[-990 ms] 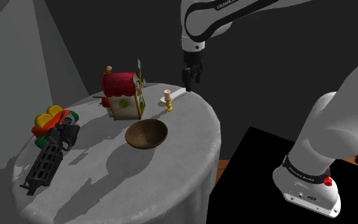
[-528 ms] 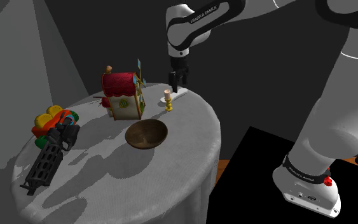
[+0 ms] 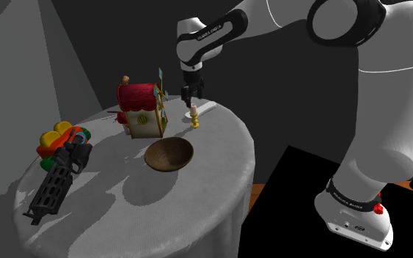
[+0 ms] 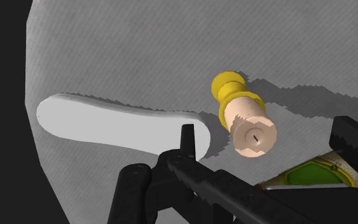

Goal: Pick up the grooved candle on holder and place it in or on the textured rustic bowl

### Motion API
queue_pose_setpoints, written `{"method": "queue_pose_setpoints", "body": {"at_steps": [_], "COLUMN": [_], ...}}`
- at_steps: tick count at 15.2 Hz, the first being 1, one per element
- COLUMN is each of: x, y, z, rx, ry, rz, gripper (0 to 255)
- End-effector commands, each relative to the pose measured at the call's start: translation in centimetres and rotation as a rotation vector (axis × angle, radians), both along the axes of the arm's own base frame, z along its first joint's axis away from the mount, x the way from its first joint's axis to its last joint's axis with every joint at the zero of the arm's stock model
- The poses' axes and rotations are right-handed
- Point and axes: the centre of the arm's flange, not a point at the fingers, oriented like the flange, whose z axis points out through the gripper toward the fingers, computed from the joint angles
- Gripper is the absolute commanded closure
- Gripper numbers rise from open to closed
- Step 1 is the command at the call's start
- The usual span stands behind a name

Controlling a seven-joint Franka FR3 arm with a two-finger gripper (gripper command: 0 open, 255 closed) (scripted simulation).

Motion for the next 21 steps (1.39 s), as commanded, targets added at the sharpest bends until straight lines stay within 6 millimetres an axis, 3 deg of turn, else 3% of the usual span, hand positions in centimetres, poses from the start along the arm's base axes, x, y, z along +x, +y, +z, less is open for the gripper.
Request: {"method": "queue_pose_setpoints", "body": {"at_steps": [1, 6, 14, 15, 21], "x": [0.4, 0.4, 0.4, 0.4, 0.4], "y": [0.1, 0.2, 0.2, 0.2, 0.2], "z": [-1.0, -4.0, -4.0, -4.0, -4.0], "rx": [0.0, 0.0, 0.0, 0.0, 0.0], "ry": [-0.002, -0.002, -0.002, -0.002, -0.002], "rz": [0.0, 0.0, 0.0, 0.0, 0.0], "gripper": [0, 0, 0, 255, 255]}}
